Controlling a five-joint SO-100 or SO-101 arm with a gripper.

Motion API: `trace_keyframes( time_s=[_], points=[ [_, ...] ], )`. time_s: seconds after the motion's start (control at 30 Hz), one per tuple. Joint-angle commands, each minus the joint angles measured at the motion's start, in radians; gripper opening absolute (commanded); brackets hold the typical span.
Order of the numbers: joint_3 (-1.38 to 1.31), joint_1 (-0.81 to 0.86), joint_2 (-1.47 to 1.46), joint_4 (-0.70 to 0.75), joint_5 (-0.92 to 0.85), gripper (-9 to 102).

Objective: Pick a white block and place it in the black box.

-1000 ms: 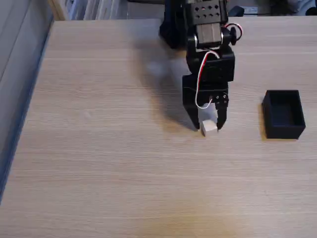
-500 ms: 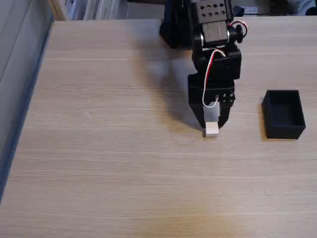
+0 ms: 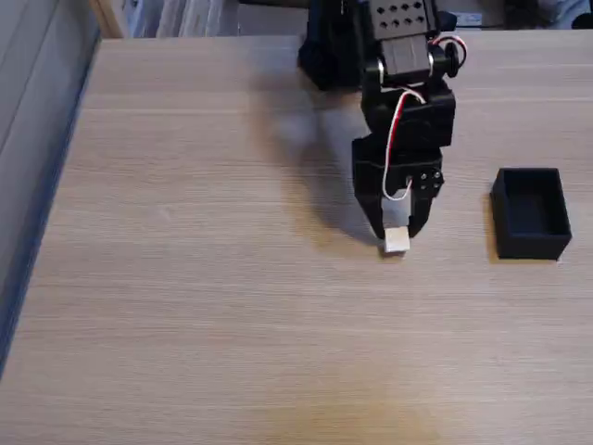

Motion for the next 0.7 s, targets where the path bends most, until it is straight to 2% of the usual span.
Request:
trace_keyframes(
  time_s=[0.0, 0.3, 0.47, 0.67],
  points=[
    [-0.048, 0.009, 0.072, 0.009, -0.014, 0],
    [0.011, -0.092, 0.311, 0.041, -0.075, 0],
    [0.034, -0.235, 0.431, 0.101, -0.095, 0],
    [-0.034, -0.436, 0.471, 0.184, -0.023, 0]
  ],
)
